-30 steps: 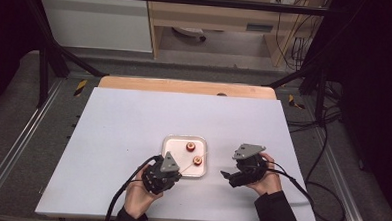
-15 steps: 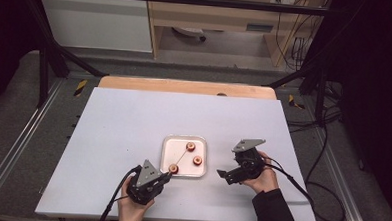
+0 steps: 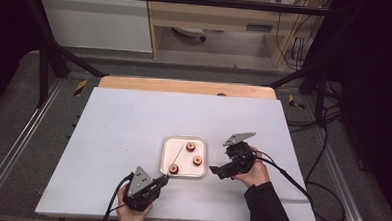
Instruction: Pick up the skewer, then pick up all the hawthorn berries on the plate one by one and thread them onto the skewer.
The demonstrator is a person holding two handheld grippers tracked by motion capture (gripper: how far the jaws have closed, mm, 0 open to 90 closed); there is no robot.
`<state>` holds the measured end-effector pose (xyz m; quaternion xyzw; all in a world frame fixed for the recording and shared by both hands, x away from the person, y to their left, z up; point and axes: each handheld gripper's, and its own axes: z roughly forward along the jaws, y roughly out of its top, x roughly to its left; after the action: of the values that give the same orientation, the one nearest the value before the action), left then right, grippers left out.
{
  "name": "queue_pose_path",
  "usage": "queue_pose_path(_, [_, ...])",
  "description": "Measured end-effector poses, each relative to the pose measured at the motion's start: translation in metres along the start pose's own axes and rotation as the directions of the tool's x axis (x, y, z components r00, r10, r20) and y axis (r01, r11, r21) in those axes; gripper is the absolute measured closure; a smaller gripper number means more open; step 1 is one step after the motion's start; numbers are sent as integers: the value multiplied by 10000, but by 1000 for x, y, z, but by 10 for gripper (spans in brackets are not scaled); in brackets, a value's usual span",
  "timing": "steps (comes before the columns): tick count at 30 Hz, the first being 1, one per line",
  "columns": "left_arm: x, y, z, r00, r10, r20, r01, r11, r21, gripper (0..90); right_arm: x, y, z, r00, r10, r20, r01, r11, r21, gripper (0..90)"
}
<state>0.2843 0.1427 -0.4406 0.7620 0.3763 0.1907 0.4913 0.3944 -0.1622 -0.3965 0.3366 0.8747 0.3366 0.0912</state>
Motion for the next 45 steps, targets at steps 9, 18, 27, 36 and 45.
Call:
queue_pose_path(9, [0, -4, -1, 9999, 23, -117, -22, 9999, 114, 882, 6, 23, 18, 9997, 43, -230, -37, 9997, 259, 44])
queue_pose_path(18, [1, -6, 1, 10000, -32, -91, 33, 9999, 154, 882, 11, 45, 39, 9966, -12, -820, 62, 9982, 602, 151])
queue_pose_path(27, [-3, -6, 5, 10000, 59, -71, -58, 9996, 270, 882, 13, 48, 59, 9942, -265, -1043, 429, 9864, 1585, 343])
queue_pose_path(36, [-3, -6, 6, 10000, 64, -19, -64, 9995, 320, 882, 13, 49, 71, 9853, -1275, -1136, 1500, 9644, 2178, 474])
queue_pose_path(45, [-3, -7, 6, 10000, 48, -24, -47, 9994, 334, 882, 14, 50, 78, 9761, -1740, -1302, 2038, 9408, 2707, 593])
